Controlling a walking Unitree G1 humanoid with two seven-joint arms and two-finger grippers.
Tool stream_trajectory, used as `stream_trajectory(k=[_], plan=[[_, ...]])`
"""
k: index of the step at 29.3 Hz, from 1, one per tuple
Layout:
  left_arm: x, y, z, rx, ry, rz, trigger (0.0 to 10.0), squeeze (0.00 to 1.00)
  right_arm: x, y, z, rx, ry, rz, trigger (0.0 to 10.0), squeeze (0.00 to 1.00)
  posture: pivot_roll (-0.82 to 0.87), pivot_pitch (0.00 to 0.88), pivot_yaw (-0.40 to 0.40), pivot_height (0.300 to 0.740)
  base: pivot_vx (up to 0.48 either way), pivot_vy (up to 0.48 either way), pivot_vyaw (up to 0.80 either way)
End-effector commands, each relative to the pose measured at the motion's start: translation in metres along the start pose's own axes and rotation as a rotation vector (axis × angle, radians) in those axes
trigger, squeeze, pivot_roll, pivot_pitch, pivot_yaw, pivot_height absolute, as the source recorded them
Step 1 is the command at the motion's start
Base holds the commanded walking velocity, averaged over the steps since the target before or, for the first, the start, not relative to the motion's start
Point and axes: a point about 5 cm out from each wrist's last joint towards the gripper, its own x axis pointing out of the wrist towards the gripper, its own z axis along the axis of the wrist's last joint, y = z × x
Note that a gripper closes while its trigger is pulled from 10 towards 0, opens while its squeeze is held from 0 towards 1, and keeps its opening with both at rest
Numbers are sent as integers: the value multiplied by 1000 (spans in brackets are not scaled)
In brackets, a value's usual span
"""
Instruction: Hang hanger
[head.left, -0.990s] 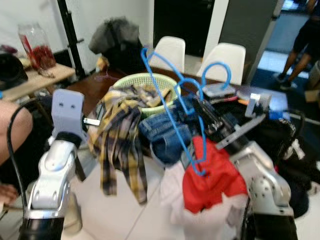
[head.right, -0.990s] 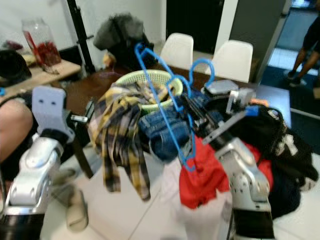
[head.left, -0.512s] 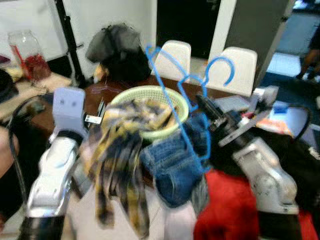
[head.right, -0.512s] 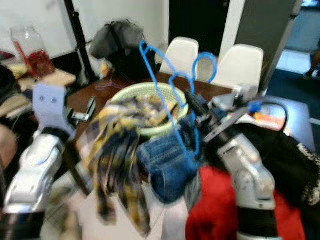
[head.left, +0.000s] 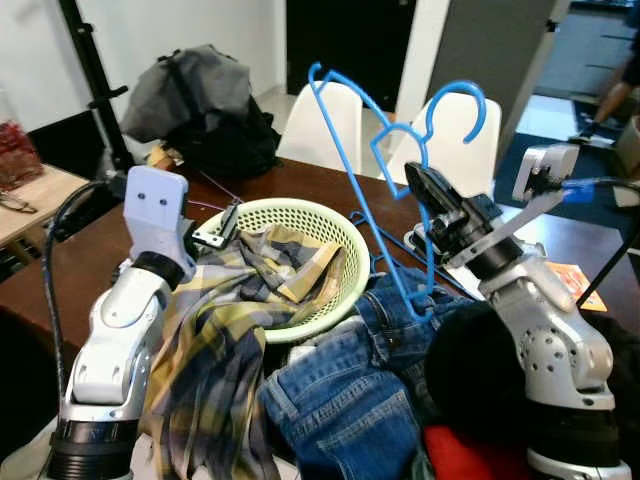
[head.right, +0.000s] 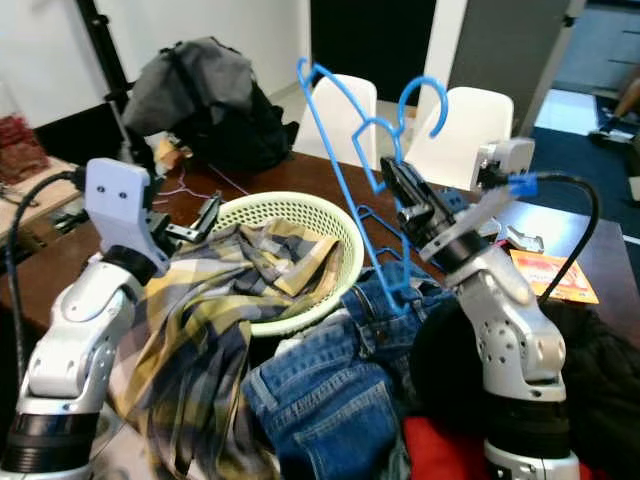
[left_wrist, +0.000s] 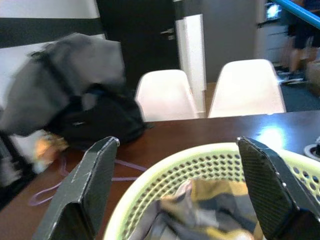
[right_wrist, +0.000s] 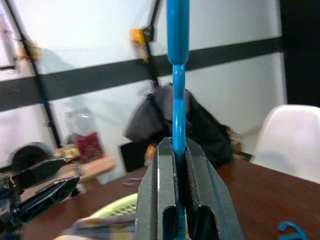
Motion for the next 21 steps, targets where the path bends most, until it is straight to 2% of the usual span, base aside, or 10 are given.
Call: stream_trajectory(k=[1, 4, 7, 10, 13, 17, 19, 20, 21], plan=[[-1, -8, -2, -17, 21, -55, 10000, 0, -2, -4, 2, -9, 5, -23, 10000, 0, -35, 0, -7, 740, 0, 0, -800], [-5, -14, -12, -23, 82, -129, 10000, 0, -2, -6, 7, -58, 35, -42, 10000, 0, -35, 0, -9, 740, 0, 0, -796], [-6, -14, -14, -22, 94, -142, 10000, 0, -2, -6, 7, -70, 44, -46, 10000, 0, -35, 0, -9, 740, 0, 0, -788], [-13, -18, -24, -11, 152, -219, 10000, 0, 0, -7, 12, -134, 80, -48, 10000, 0, -35, 0, -11, 740, 0, 0, -788], [-15, -19, -27, -9, 170, -237, 10000, 0, 0, -7, 15, -154, 88, -46, 10000, 0, -36, 0, -10, 740, 0, 0, -788], [-18, -14, -40, 52, 247, -222, 10000, 0, -1, -7, 23, -198, 100, -32, 10000, 0, -36, 0, -11, 740, 0, 0, -788], [-22, -2, -61, 156, 380, -142, 10000, 0, -5, -3, 27, -246, 128, 8, 10000, 0, -49, 0, -11, 740, 0, 0, -350], [-22, -2, -61, 156, 380, -142, 10000, 0, -5, -3, 27, -246, 128, 8, 10000, 0, -49, 0, -11, 740, 0, 0, 0], [-26, 7, -74, 215, 470, -76, 10000, 0, -8, 1, 25, -279, 160, 33, 10000, 0, -57, 0, -10, 740, 0, 0, 0]])
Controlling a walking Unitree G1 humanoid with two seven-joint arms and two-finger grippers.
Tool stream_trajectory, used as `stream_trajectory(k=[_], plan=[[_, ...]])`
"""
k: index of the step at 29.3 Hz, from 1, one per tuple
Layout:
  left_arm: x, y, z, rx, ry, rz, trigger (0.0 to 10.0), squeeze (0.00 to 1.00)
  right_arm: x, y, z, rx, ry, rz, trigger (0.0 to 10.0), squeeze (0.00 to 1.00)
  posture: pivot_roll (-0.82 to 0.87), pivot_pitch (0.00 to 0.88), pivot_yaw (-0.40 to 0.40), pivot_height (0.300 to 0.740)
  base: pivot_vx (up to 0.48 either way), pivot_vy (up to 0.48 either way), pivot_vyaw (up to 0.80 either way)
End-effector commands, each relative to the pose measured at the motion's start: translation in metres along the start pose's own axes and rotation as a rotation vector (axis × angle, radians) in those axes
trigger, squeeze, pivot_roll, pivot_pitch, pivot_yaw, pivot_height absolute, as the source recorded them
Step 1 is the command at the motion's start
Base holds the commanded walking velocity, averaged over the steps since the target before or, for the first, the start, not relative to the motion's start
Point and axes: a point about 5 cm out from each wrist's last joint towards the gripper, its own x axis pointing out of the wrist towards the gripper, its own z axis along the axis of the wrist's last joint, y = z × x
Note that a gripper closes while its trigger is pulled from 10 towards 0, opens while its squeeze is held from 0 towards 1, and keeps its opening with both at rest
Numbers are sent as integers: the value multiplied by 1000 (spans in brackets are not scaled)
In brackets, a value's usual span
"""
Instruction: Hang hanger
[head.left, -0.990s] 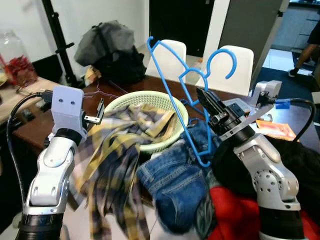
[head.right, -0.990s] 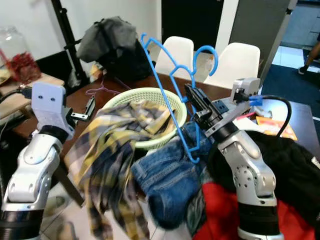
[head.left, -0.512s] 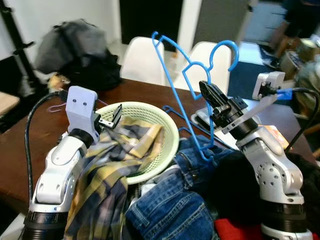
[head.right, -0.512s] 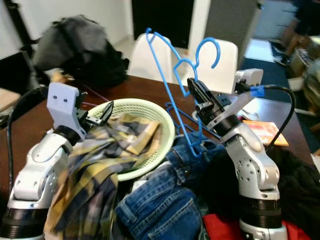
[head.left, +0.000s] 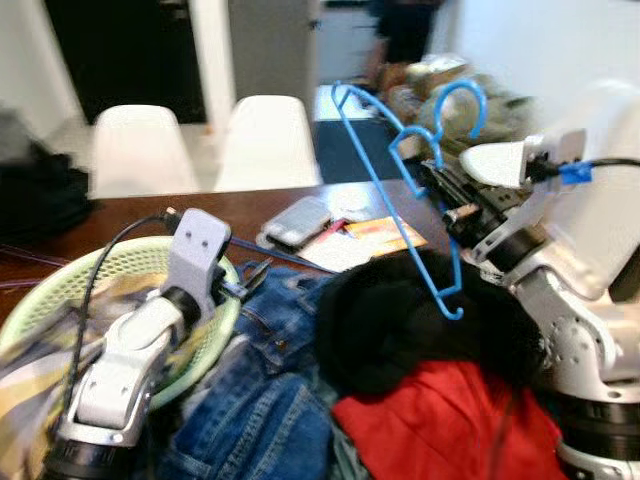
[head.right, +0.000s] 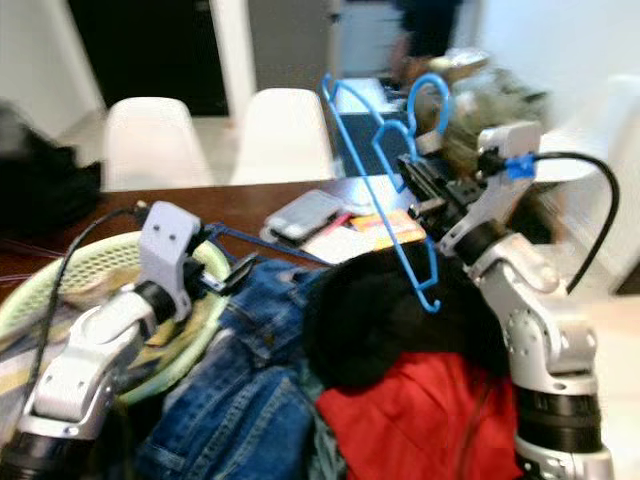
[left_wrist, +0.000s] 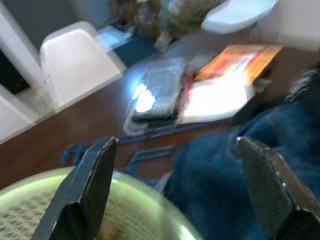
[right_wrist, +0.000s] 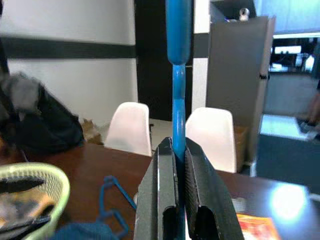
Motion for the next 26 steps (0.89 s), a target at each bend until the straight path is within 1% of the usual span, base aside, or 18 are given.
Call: stream_trajectory(k=[1, 2, 3, 4, 5, 7, 14, 17, 18, 19, 20, 22, 25, 26], plan=[[-3, 9, -21, 48, 126, 65, 10000, 0, 1, 9, -3, -16, 31, 45, 10000, 0, -57, 0, -10, 740, 0, 0, 0], [-4, 11, -26, 55, 155, 86, 10000, 0, 0, 10, -4, -25, 40, 51, 10000, 0, -57, 0, -10, 740, 0, 0, 0], [-4, 11, -26, 55, 155, 86, 10000, 0, 0, 10, -4, -25, 40, 51, 10000, 0, -57, 0, -10, 740, 0, 0, 0], [-6, 13, -33, 61, 202, 124, 10000, 0, -1, 11, -7, -28, 52, 52, 10000, 0, -61, 0, -7, 740, 0, 0, 0], [-11, 17, -43, 82, 275, 204, 10000, 0, -2, 12, -10, -25, 70, 51, 10000, 0, -66, 0, -4, 740, 0, 0, 0], [-14, 17, -47, 51, 298, 237, 10000, 0, -4, 12, -11, -23, 78, 46, 10000, 0, -66, 0, -6, 740, 0, 0, 0], [-16, 16, -52, 24, 321, 254, 10000, 0, -4, 12, -12, -22, 93, 46, 10000, 0, -71, 0, -9, 740, 0, 0, 0], [-17, 15, -61, 7, 350, 265, 10000, 0, -5, 12, -12, -27, 105, 39, 10000, 0, -75, 0, -16, 740, 0, 0, 0], [-17, 15, -61, 7, 350, 265, 10000, 0, -5, 12, -12, -27, 105, 39, 10000, 0, -75, 0, -16, 740, 0, 0, 0], [-17, 13, -67, 0, 366, 262, 10000, 0, -5, 12, -12, -28, 107, 35, 10000, 0, -81, 0, -18, 740, 0, 0, 0], [-17, 13, -67, 0, 366, 262, 10000, 0, -5, 12, -12, -28, 107, 35, 10000, 0, -81, 0, -18, 740, 0, 0, 0], [-13, 9, -78, -13, 390, 251, 10000, 0, -5, 11, -10, -29, 106, 26, 10000, 0, -95, 0, -27, 740, 0, 0, 0], [-11, 8, -81, -13, 396, 247, 10000, 0, -5, 11, -9, -30, 106, 24, 10000, 0, -96, 0, -28, 740, 0, 0, 0], [-7, 7, -82, -13, 391, 237, 10000, 0, -5, 12, -7, -34, 105, 25, 10000, 0, -105, 0, -29, 740, 0, 0, 0]])
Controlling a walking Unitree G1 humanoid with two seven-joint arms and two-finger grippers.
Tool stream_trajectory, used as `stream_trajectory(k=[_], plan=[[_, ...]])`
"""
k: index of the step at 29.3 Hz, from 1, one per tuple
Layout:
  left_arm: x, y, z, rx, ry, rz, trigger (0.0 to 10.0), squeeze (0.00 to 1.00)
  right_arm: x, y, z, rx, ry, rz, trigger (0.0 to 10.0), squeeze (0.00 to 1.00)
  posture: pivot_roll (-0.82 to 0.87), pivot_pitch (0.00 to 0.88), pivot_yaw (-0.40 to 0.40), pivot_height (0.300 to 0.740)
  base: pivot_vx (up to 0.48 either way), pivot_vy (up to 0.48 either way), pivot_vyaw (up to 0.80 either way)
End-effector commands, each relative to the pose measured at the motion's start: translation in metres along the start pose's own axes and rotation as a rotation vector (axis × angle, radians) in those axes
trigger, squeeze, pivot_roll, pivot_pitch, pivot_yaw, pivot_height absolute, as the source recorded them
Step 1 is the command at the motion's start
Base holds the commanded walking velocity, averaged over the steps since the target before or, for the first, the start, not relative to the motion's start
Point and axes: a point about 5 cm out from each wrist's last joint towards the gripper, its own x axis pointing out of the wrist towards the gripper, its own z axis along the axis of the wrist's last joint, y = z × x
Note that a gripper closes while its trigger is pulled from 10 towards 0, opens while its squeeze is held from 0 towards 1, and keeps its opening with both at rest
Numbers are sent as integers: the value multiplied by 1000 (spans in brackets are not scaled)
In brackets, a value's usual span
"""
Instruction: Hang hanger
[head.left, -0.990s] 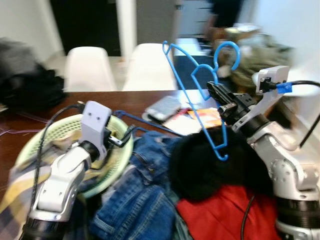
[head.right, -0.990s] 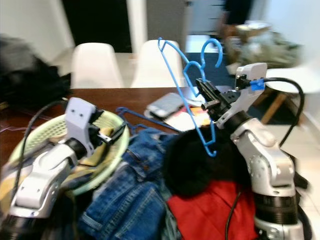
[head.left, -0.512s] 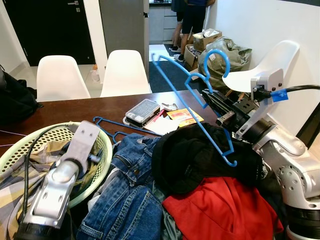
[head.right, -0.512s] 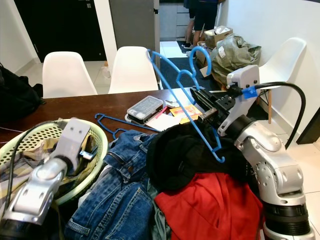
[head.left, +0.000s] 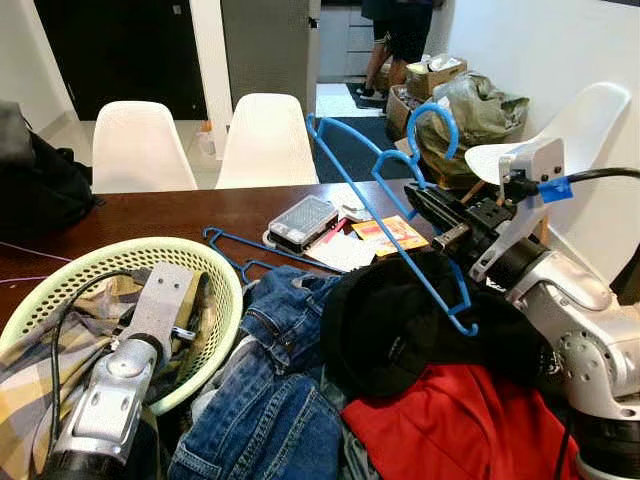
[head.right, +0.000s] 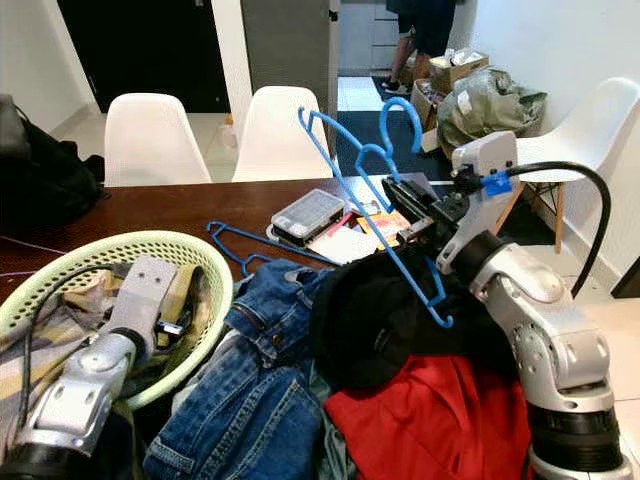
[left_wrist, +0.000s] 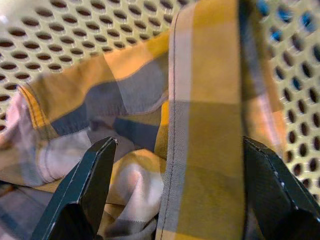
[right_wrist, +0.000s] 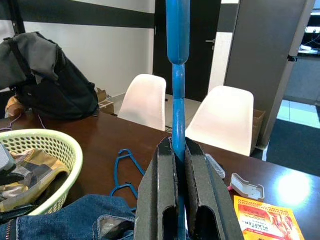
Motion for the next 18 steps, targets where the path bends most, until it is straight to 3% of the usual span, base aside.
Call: stream_trajectory(k=[1, 8, 9, 10, 11, 18], plan=[[5, -8, -4, -1, 8, -20, 10000, 0, -1, 1, 4, -16, 4, 0, 10000, 0, -105, 0, -29, 740, 0, 0, 0], [14, -9, 6, -2, -13, -20, 10000, 0, -2, 2, 9, -29, -4, -2, 10000, 0, -121, 0, -24, 740, 0, 0, 0], [14, -9, 5, -3, -7, -15, 4510, 0, -2, 2, 10, -29, -4, -3, 10000, 0, -122, 0, -23, 740, 0, 0, 0], [14, -9, 5, -3, -7, -15, 4510, 0, -2, 2, 10, -29, -4, -3, 10000, 0, -122, 0, -23, 740, 0, 0, 0], [14, -9, 3, -5, 3, -12, 0, 0, -2, 2, 9, -29, -3, -4, 10000, 0, -121, 0, -24, 740, 0, 0, 0], [13, -17, 2, -23, -19, -54, 0, 0, -1, 3, 10, -26, -3, 1, 10000, 0, -115, 0, -27, 740, 0, 0, 0]])
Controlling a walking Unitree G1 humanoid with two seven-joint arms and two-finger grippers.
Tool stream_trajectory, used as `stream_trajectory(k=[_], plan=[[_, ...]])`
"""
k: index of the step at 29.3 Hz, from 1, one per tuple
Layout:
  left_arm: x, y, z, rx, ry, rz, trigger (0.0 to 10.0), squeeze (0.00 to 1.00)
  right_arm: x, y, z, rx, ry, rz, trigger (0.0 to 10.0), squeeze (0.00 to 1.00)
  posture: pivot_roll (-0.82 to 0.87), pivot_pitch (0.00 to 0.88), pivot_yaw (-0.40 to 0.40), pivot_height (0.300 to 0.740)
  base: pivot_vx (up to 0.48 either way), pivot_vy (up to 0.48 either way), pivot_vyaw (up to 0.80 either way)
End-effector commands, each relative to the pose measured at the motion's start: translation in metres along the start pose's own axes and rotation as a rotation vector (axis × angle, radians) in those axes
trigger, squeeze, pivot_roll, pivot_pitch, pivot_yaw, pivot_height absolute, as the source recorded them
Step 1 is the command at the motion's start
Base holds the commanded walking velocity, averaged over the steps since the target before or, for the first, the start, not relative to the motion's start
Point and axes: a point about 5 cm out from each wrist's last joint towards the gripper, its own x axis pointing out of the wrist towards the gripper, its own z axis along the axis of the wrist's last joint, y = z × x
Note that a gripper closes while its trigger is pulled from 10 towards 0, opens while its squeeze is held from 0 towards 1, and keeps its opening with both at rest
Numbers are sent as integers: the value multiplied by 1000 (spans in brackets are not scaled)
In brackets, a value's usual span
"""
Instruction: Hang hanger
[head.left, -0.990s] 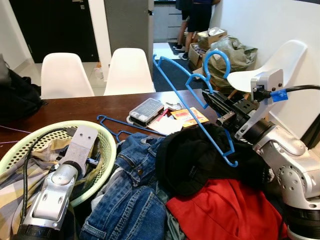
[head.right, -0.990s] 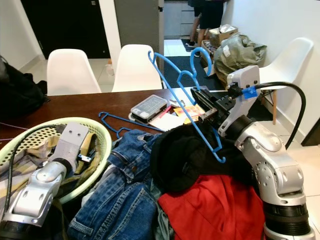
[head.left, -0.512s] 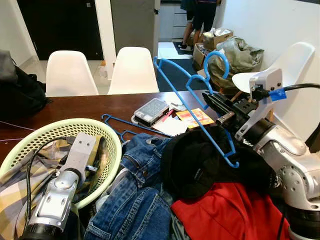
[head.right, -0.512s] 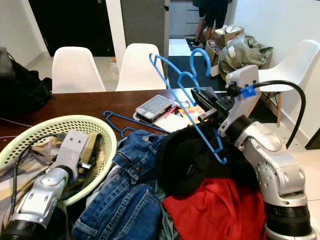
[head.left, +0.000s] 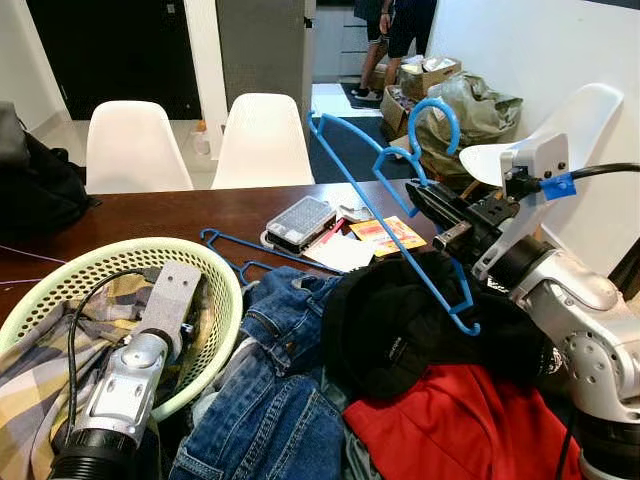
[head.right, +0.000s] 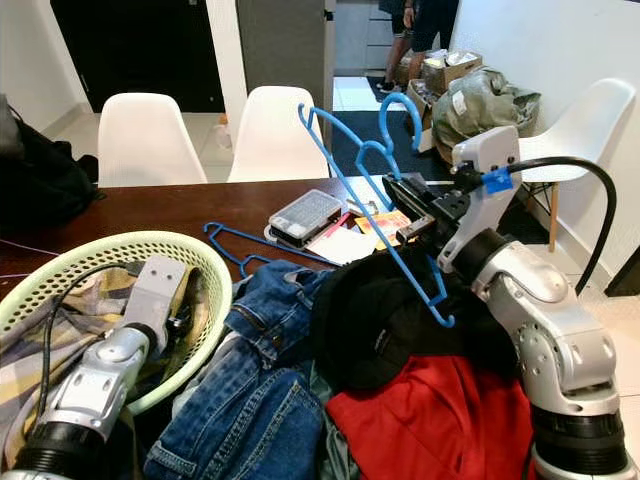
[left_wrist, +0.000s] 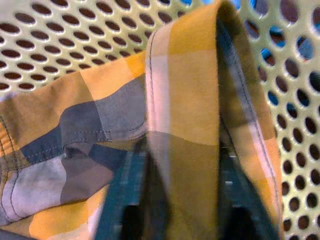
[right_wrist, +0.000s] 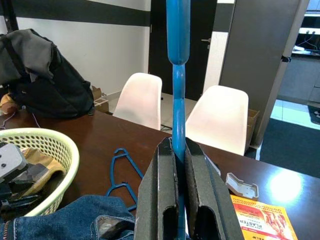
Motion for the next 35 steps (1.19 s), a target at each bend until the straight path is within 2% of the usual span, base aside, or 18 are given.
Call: stream_trajectory(k=[1, 9, 16, 17, 18, 19, 20, 21, 22, 23, 24, 25, 26, 27, 28, 29, 32, 35], plan=[[-1, -6, -5, -2, 12, -27, 0, 0, 0, 1, 5, -13, -9, 5, 10000, 0, -115, 0, -27, 740, 0, 0, 0], [2, -8, -11, -3, 27, -31, 0, 0, 2, 4, 1, 2, -1, 15, 10000, 0, -115, 0, -28, 740, 0, 0, 0], [2, 1, -2, 0, -7, 0, 0, 0, 2, 7, -11, 32, 27, 16, 10000, 0, -111, 0, -30, 740, 0, 0, 0], [0, 10, 17, -4, -81, 6, 0, 0, 2, 7, -13, 39, 30, 14, 10000, 0, -112, 0, -32, 740, 0, 0, 0], [0, 10, 17, -4, -81, 6, 0, 0, 2, 7, -13, 39, 30, 14, 10000, 0, -112, 0, -32, 740, 0, 0, 0], [-6, 23, 50, -8, -211, 9, 0, 0, 3, 7, -14, 48, 31, 12, 10000, 0, -103, 0, -38, 740, 0, 0, 0], [-6, 23, 50, -8, -211, 9, 0, 0, 3, 7, -14, 48, 31, 12, 10000, 0, -103, 0, -38, 740, 0, 0, 0], [-16, 37, 92, -32, -381, -1, 0, 0, 4, 7, -16, 54, 32, 11, 10000, 0, -92, 0, -41, 740, 0, 0, 0], [-16, 37, 92, -32, -381, -1, 0, 0, 4, 7, -16, 54, 32, 11, 10000, 0, -92, 0, -41, 740, 0, 0, 0], [-32, 53, 134, -47, -556, -14, 0, 0, 5, 7, -17, 60, 32, 11, 10000, 0, -83, 0, -42, 740, 0, 0, 0], [-47, 64, 162, -62, -686, -30, 0, 0, 6, 7, -18, 64, 31, 12, 10000, 0, -81, 0, -42, 740, 0, 0, 0], [-47, 64, 162, -62, -686, -30, 0, 0, 6, 7, -18, 64, 31, 12, 10000, 0, -81, 0, -42, 740, 0, 0, 0], [-62, 77, 185, -79, -790, -36, 0, 0, 8, 6, -19, 69, 28, 11, 10000, 0, -71, 0, -41, 740, 0, 0, 0], [-62, 77, 185, -79, -790, -36, 0, 0, 8, 6, -19, 69, 28, 11, 10000, 0, -71, 0, -41, 740, 0, 0, 0], [-74, 87, 199, -108, -856, -41, 0, 0, 9, 6, -20, 74, 24, 10, 10000, 0, -65, 0, -43, 740, 0, 0, 0], [-74, 87, 199, -108, -856, -41, 0, 0, 9, 6, -20, 74, 24, 10, 10000, 0, -65, 0, -43, 740, 0, 0, 0], [-92, 103, 215, -247, -934, -134, 0, 0, 11, 6, -22, 82, 18, 6, 10000, 0, -51, 0, -48, 740, 0, 0, 0], [-97, 105, 217, -276, -958, -161, 0, 0, 11, 6, -23, 84, 18, 5, 10000, 0, -45, 0, -52, 740, 0, 0, 0]])
